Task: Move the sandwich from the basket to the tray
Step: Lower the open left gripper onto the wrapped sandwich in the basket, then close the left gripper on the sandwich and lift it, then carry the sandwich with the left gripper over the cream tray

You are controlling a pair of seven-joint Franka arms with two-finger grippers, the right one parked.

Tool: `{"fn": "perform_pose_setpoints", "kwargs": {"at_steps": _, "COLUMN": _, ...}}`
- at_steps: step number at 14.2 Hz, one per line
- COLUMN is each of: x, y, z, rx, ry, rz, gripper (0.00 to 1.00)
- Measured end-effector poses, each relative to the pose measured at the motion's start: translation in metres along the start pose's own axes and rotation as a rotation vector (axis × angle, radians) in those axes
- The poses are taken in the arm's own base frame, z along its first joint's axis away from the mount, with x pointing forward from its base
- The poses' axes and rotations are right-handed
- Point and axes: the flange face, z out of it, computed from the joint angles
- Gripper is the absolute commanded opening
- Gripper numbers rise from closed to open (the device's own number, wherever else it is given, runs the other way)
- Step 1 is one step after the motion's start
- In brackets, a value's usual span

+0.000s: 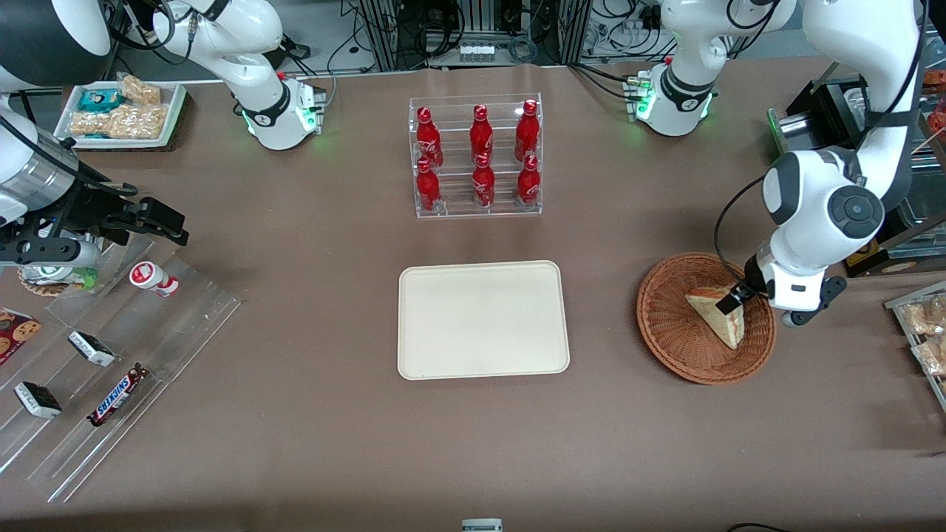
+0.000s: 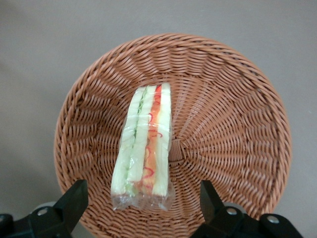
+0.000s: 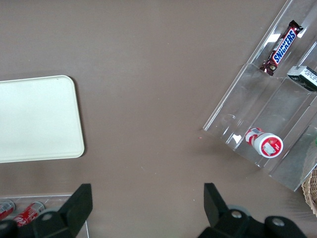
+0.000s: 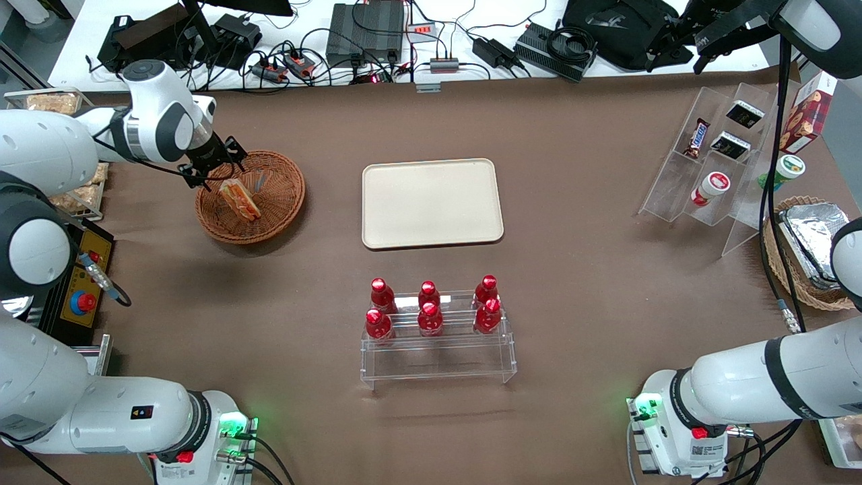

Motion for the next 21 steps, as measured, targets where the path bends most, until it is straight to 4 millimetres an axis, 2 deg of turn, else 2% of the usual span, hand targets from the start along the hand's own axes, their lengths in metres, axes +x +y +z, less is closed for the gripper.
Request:
{"fn": "perform_pose_setpoints", "kwargs": {"at_steps": 1, "x": 0.0, "y": 0.0, "z": 0.009, "rx": 0.009, "ry": -0.009, "rz": -0.016, "gripper": 0.96}}
{"fn": "perform_pose_setpoints", "kwargs": {"at_steps": 2, "x": 0.0, "y": -0.001, "z": 0.017, "rx": 0.019, "ry": -0.02, "rz": -0.023, "gripper": 0.8}}
{"fn": "perform_pose_setpoints", "kwargs": {"at_steps": 4, "x": 0.0, "y": -0.002, "z": 0.033, "rx": 0.03, "ry": -0.032, "rz": -0.028, "gripper": 0.23}}
{"fn": "perform_pose_setpoints", "kwargs": {"at_steps": 5, "x": 0.001, "y": -0.001, "z": 0.038, "rx": 0.028, "ry": -0.029, "rz": -0.03, "gripper": 0.1}}
{"fn": "perform_pose_setpoints", "kwargs": {"at_steps": 6, "x": 0.001, "y": -0.001, "z": 0.041, "rx": 0.028, "ry": -0.029, "rz": -0.032, "gripper": 0.06}}
{"fn": "perform_pose_setpoints", "kwargs": {"at_steps": 8, "x": 0.003, "y": 0.0, "z": 0.038, "rx": 0.023, "ry": -0.025, "rz": -0.033, "gripper": 0.05}}
{"fn": "perform_pose_setpoints", "kwargs": {"at_steps": 11, "x": 0.009, "y": 0.014, "z": 0.017, "rx": 0.036, "ry": -0.037, "rz": -0.023, "gripper": 0.05}}
{"fn": "perform_pose_setpoints", "kwargs": {"at_steps": 13, "x": 0.007, "y": 0.043, "z": -0.015, "rx": 0.053, "ry": -0.051, "rz": 0.015, "gripper": 0.05}}
{"fn": "perform_pose_setpoints", "kwargs": {"at_steps": 15, "x": -0.005, "y": 0.079, "z": -0.047, "rx": 0.043, "ry": -0.039, "rz": 0.065, "gripper": 0.07}}
{"fn": "perform_pose_setpoints", "kwargs": {"at_steps": 17, "x": -0.038, "y": 0.12, "z": -0.061, "rx": 0.028, "ry": -0.023, "rz": 0.145, "gripper": 0.09}}
{"fn": "perform_pose_setpoints", "kwargs": {"at_steps": 21, "x": -0.138, "y": 0.211, "z": -0.052, "rx": -0.007, "ry": 0.003, "rz": 0.344, "gripper": 0.1}}
